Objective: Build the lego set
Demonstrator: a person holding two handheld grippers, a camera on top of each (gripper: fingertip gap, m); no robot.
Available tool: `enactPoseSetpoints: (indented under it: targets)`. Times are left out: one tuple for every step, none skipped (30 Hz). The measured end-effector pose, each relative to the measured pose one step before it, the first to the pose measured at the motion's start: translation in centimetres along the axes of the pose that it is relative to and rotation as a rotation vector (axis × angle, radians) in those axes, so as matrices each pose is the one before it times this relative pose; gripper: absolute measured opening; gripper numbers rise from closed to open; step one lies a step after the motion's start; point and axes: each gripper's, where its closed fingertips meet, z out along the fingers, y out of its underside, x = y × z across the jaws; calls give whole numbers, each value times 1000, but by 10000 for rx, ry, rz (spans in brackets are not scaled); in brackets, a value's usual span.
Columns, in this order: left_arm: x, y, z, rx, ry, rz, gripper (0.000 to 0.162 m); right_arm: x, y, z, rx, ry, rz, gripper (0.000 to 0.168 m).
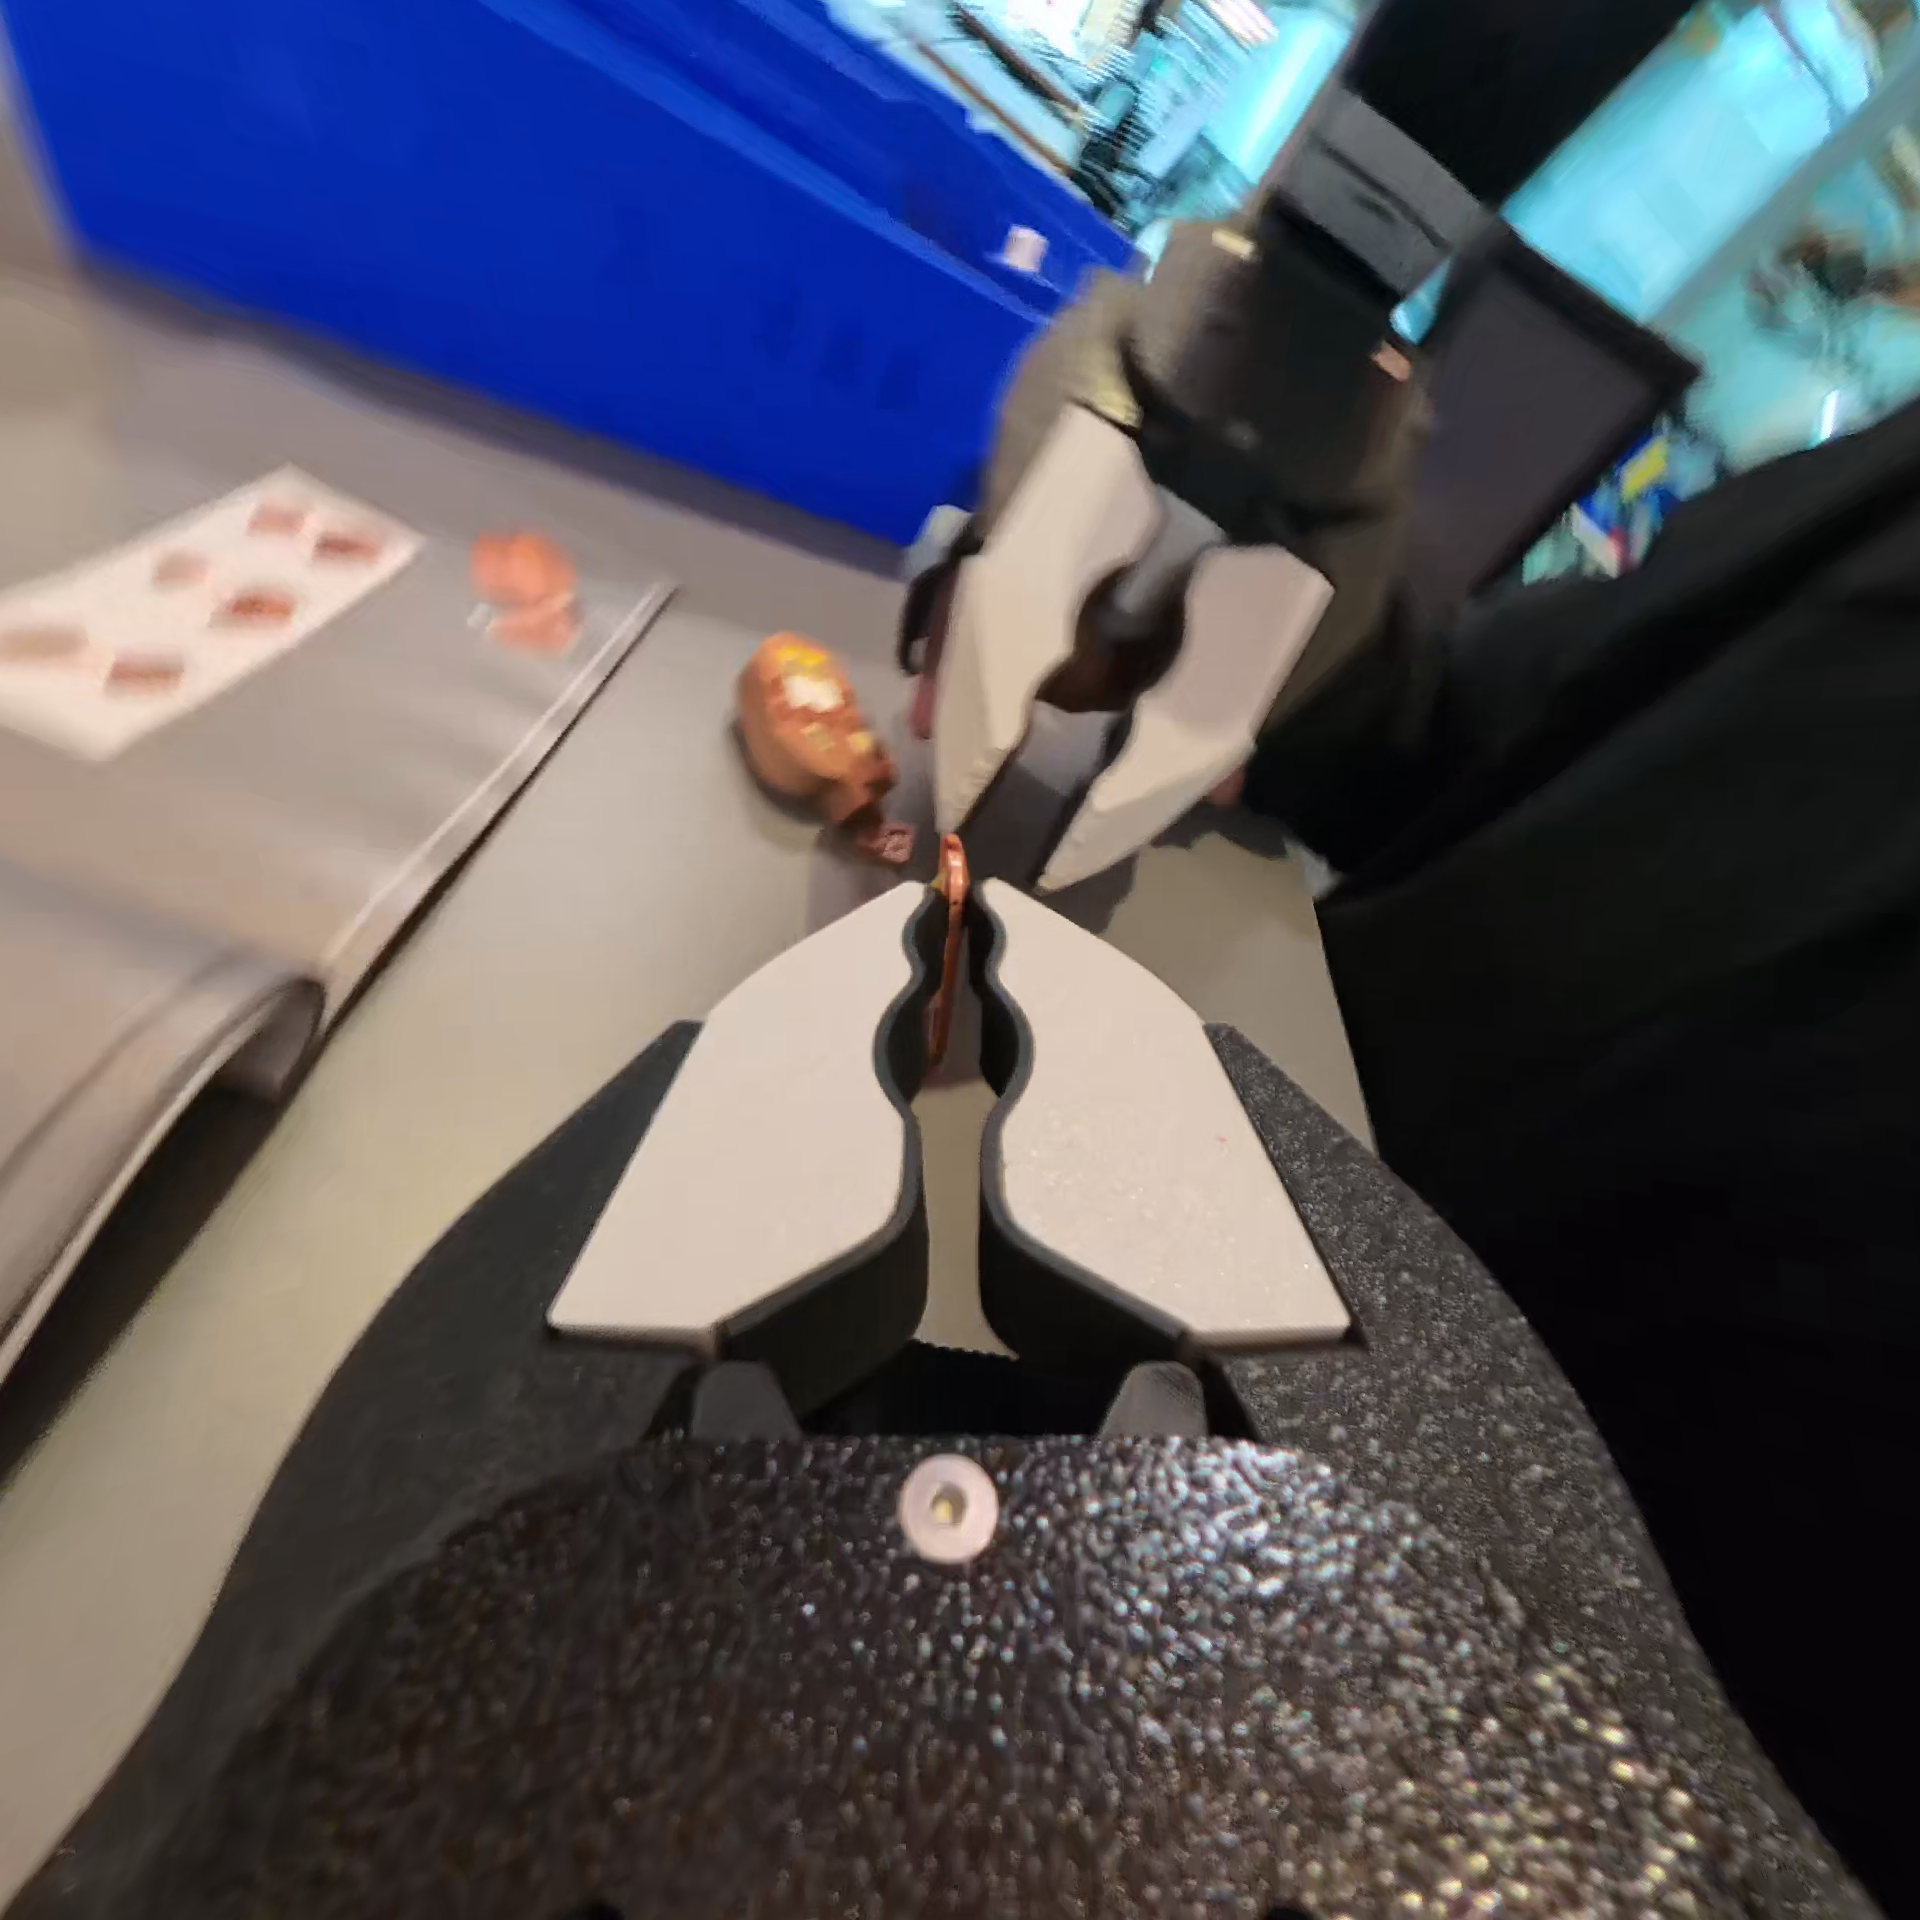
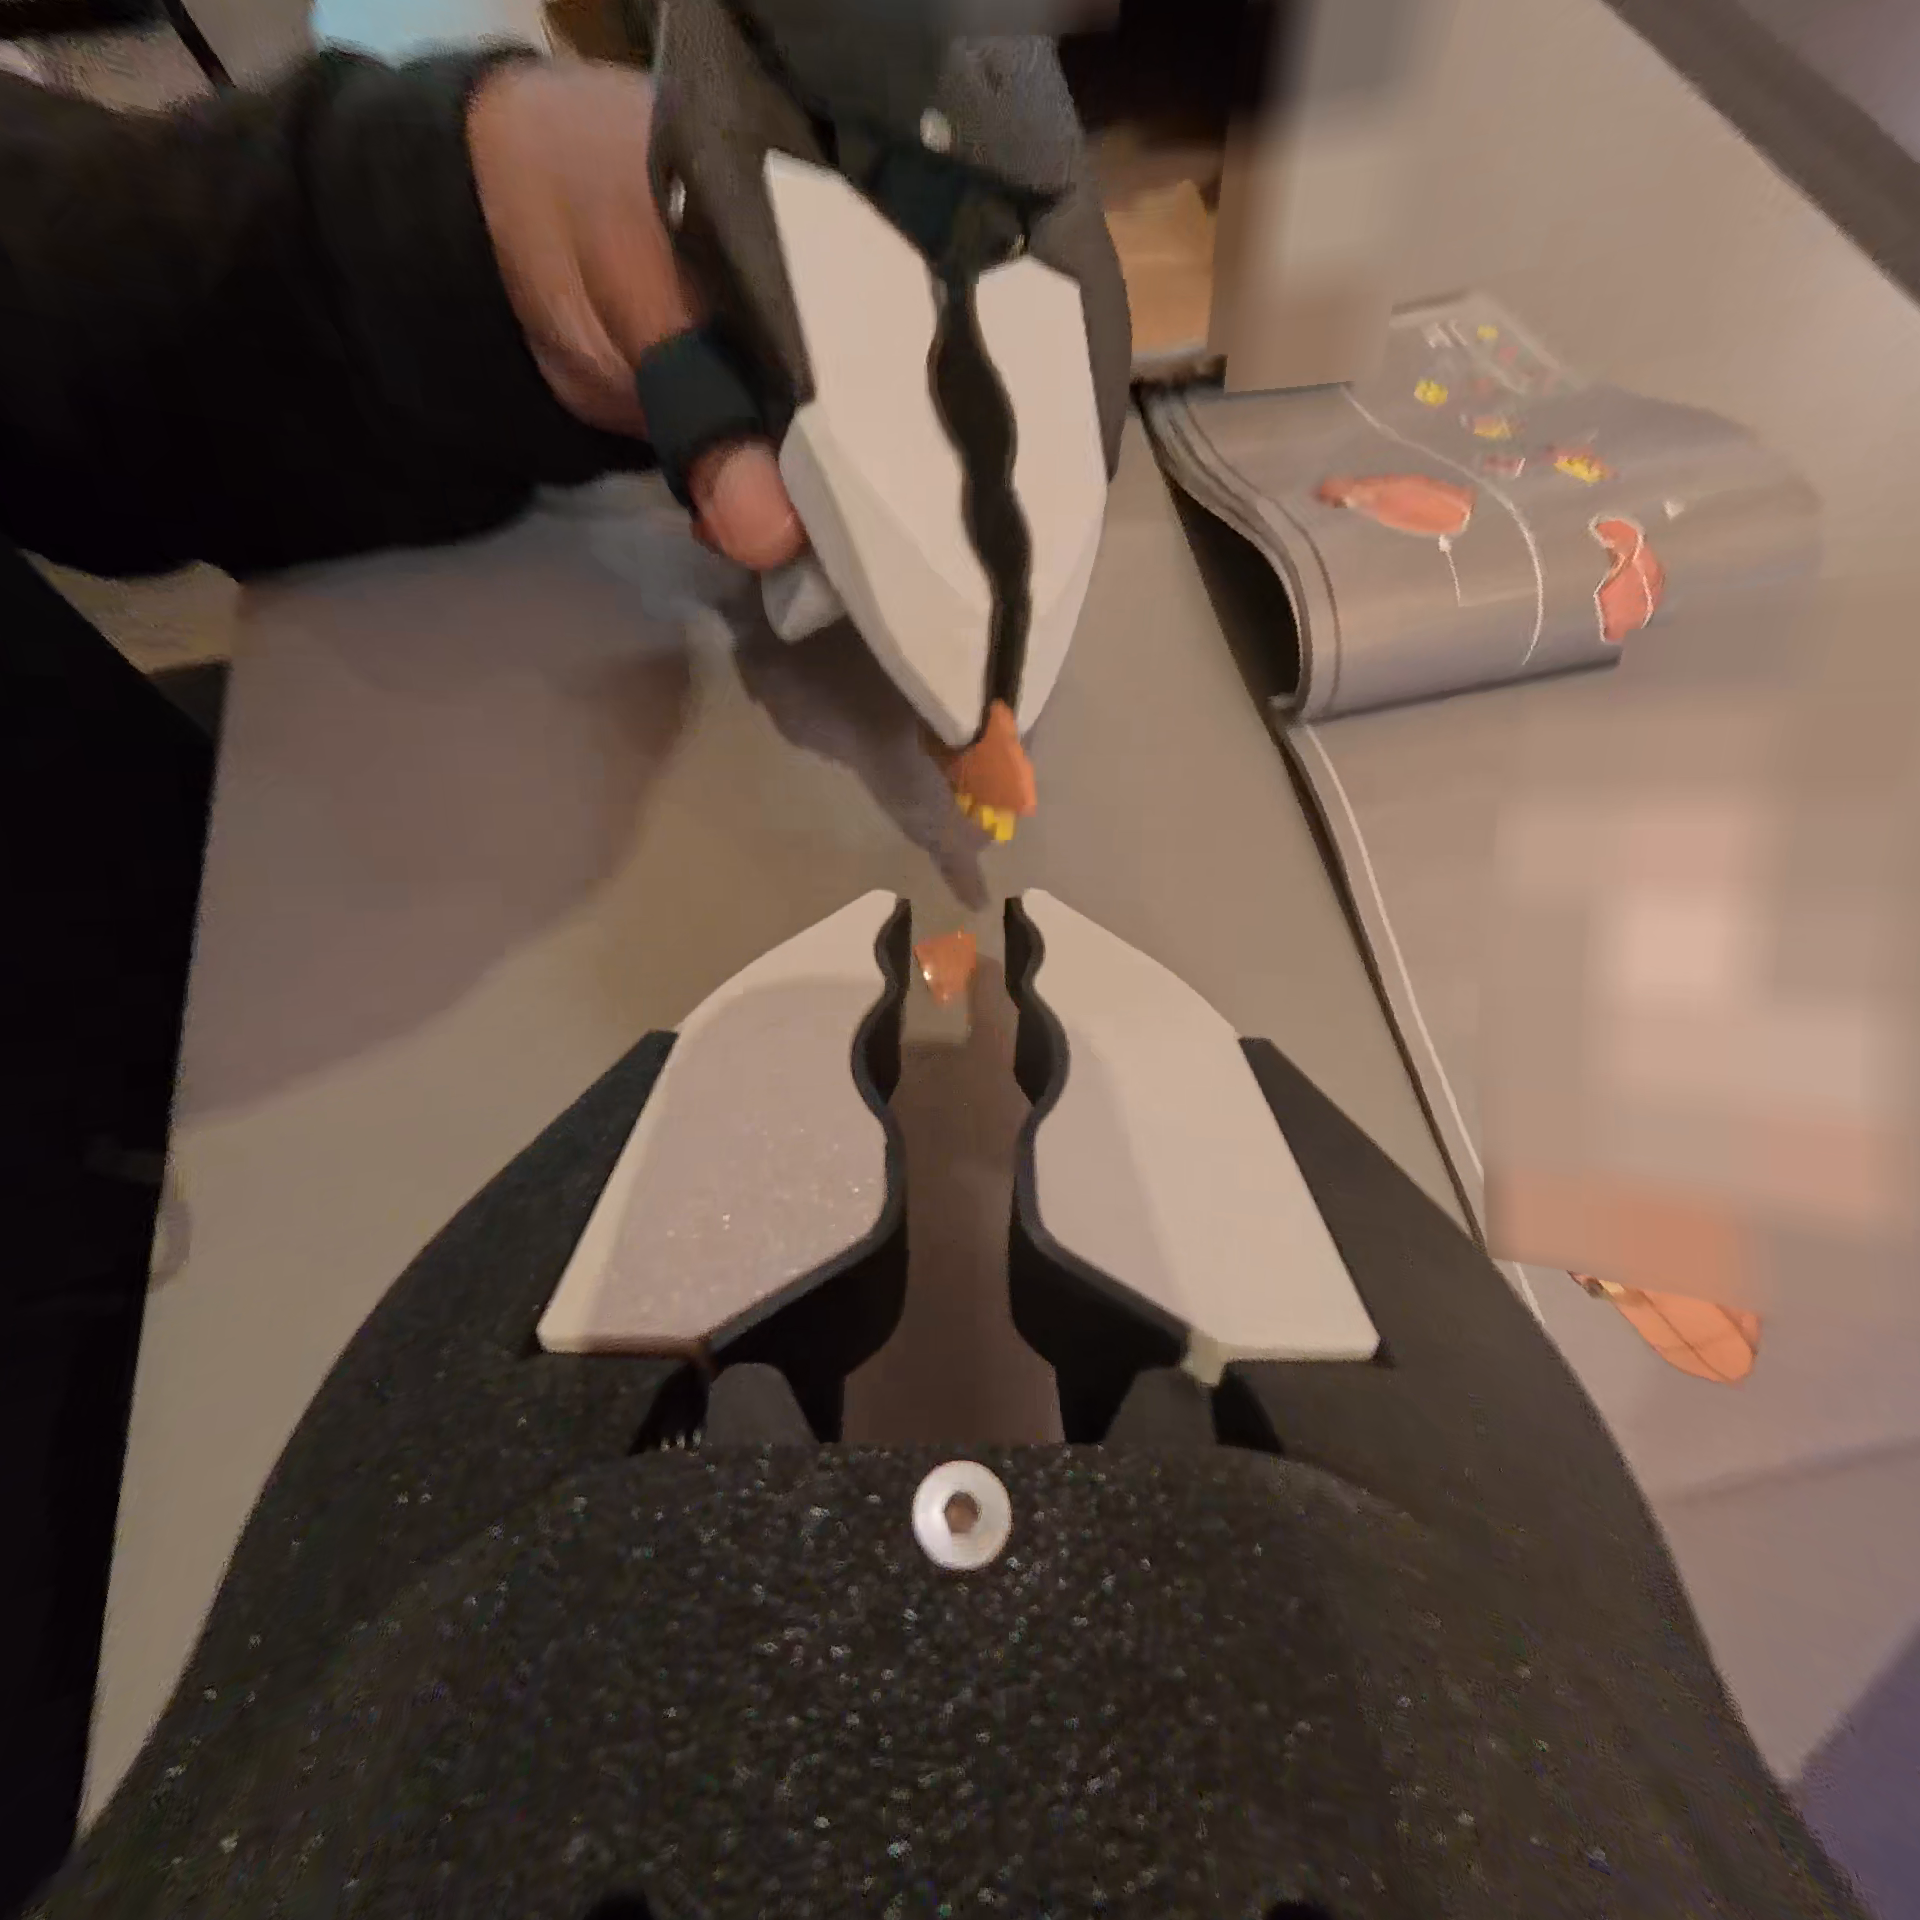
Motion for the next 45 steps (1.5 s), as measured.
enactPoseSetpoints:
  targets:
    - [-613, 150, -140, 51, -123, -584, 3, -74, 605, 334, -359, -64, 3, 18]
    - [-460, 84, -118, 70, -68, -420, 3, -87, 595, 441, -360, -52, 8, 18]
    - [-251, 41, -88, 42, -7, -265, 3, 3, 466, 486, -301, 59, -38, 18]
    - [-160, 21, -37, 20, -13, -126, 3, -13, 409, 505, -285, 70, -75, 17]
    - [-66, 17, 0, -3, -12, -22, 3, 46, 344, 503, -281, 109, -71, 17]
    - [-43, 24, 32, -21, -14, 15, 3, 198, 237, 453, -227, 196, -3, 17]
    - [-37, 27, 22, -15, -35, 20, 3, 193, 123, 386, -157, 176, 66, 17]
    - [-27, 45, 29, -23, -23, 8, 3, 55, 103, 316, -128, 70, 93, 17]
    - [0, 32, 20, -18, 6, 2, 3, -32, 78, 266, -98, -6, 97, 17]
    - [3, 23, 12, -6, 12, -13, 3, -25, 56, 213, -59, -9, 95, 17]
    - [-10, -2, 2, 4, 6, -18, 3, 30, 73, 183, -60, 20, 89, 17]
    - [-25, 12, 10, 1, -1, -7, 3, 55, 77, 155, -67, 35, 53, 17]
    - [-8, 12, 11, -2, 1, -9, 3, 47, 79, 142, -71, 40, 33, 17]
    - [-7, 10, 23, 0, 9, -10, 3, 30, 0, 75, -5, 18, 108, 18]
    - [-13, 18, 6, -4, 1, -20, 3, 1, -29, 46, -13, -21, 153, 18]
    - [-25, 29, 19, -9, -8, -23, 3, -62, -12, 30, -21, -31, 30, 18]
    - [-35, 29, 4, -17, -16, -25, 3, -31, -13, 11, -11, 40, -68, 18]
    - [-21, 10, 1, -2, -17, -10, 3, -120, 3, 24, -35, 29, -117, 18]
    - [-30, -20, -16, 10, -20, 1, 3, -154, 13, 45, -51, 12, -107, 18]
    - [-20, -36, -14, 16, -14, 6, 3, -144, -14, 53, -26, 12, -67, 18]
    - [-26, -29, -13, 20, -8, -2, 3, -169, -9, 49, -32, -22, -43, 18]
    - [-34, -6, -19, 11, -3, -9, 3, -96, -26, 43, -17, -2, -53, 17]
    - [-36, -3, -5, 1, -2, -6, 3, -72, -48, 24, 16, 15, -62, 16]
    - [-28, 33, -5, -11, -1, 1, 3, -101, -11, 33, 9, -34, -4, 14]
    - [-45, 21, 9, -11, -12, -4, 3, -112, -10, 33, 0, -59, 42, 13]
    - [-61, 16, -2, -2, -12, -6, 3, -52, -14, 37, 3, -1, 33, 13]
    - [-25, 15, 5, 3, 0, 0, 3, -22, -4, 33, -10, 24, 43, 13]
    - [-36, 0, 9, 7, 3, 5, 3, -30, -6, 27, -25, 24, 39, 14]
    - [-17, -3, 11, 7, 9, 9, 3, -22, -2, 24, -24, 34, 7, 14]
    - [-7, 21, 13, -4, 9, -4, 3, -64, 1, 35, -26, 22, 0, 14]
    - [2, 0, 11, 1, 11, 2, 3, -105, -13, 19, -15, -1, -30, 15]
    - [1, -3, 10, 4, 2, 11, 3, -186, -13, 18, -3, -30, -86, 15]
    - [-2, -6, -11, 8, -2, 18, 3, -81, -27, 0, 0, 26, -70, 14]
    - [-9, -31, -29, 15, 1, 13, 3, -58, -60, -19, 18, 36, -80, 14]
    - [-20, -29, -33, 19, 5, -2, 3, -33, -76, -71, 53, 32, -71, 12]
    - [-4, -32, -48, 32, 19, -16, 3, -5, -36, -59, 34, 15, -21, 10]
    - [27, -73, -59, 53, 53, -34, 3, -14, 26, -38, 15, -29, 5, 10]
    - [61, -93, -58, 82, 90, -63, 3, -11, -3, -28, 54, -46, 30, 9]
    - [73, -130, -79, 106, 110, -94, 3, -23, 25, -39, 52, -57, 53, 9]
    - [73, -132, -64, 111, 116, -105, 3, -5, 8, -52, 49, -50, 47, 8]
    - [69, -102, -59, 95, 116, -111, 3, 41, -18, -61, 61, -13, 31, 7]
    - [37, -88, -51, 86, 93, -113, 3, 85, -91, -92, 93, 35, 28, 6]
    - [22, -53, -24, 66, 77, -103, 3, 49, -93, -114, 87, 16, 5, 4]
    - [31, -32, -4, 51, 73, -85, 3, 15, -41, -93, 54, -4, -30, 3]
    - [8, -13, 6, 37, 56, -71, 3, 84, 19, -70, 29, 33, -17, 2]
